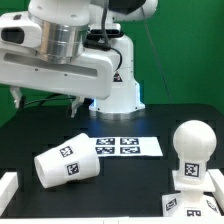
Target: Assemble lamp
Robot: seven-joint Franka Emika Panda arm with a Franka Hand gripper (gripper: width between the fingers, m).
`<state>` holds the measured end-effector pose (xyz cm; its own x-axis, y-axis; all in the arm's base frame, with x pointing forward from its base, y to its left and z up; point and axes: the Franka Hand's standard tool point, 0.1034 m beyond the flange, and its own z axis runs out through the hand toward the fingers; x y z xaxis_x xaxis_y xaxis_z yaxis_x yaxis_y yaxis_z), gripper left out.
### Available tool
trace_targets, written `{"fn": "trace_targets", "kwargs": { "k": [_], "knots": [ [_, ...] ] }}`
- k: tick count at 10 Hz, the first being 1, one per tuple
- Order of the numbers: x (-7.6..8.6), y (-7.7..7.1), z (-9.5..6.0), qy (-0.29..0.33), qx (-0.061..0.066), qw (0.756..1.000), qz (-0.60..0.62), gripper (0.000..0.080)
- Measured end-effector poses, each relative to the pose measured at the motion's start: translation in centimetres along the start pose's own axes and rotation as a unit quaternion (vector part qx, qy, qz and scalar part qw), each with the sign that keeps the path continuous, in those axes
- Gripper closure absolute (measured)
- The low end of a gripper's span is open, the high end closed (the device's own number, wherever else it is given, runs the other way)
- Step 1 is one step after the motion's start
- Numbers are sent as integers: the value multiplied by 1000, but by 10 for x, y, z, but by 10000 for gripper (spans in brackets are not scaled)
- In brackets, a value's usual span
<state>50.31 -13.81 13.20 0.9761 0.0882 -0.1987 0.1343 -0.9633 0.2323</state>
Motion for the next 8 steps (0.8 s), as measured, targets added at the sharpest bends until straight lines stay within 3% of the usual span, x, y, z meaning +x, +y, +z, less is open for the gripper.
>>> {"fn": "trace_targets", "kwargs": {
  "k": [1, 3, 4, 6, 8],
  "knots": [
    [-4, -4, -1, -15, 9, 999, 29, 100],
    [0, -7, -1, -12, 14, 997, 73, 100],
    [1, -10, -1, -15, 28, 991, 127, 100],
    [18, -1, -12, -17, 113, 955, 275, 100],
    [18, 8, -1, -27, 189, 909, 369, 100]
  ]
}}
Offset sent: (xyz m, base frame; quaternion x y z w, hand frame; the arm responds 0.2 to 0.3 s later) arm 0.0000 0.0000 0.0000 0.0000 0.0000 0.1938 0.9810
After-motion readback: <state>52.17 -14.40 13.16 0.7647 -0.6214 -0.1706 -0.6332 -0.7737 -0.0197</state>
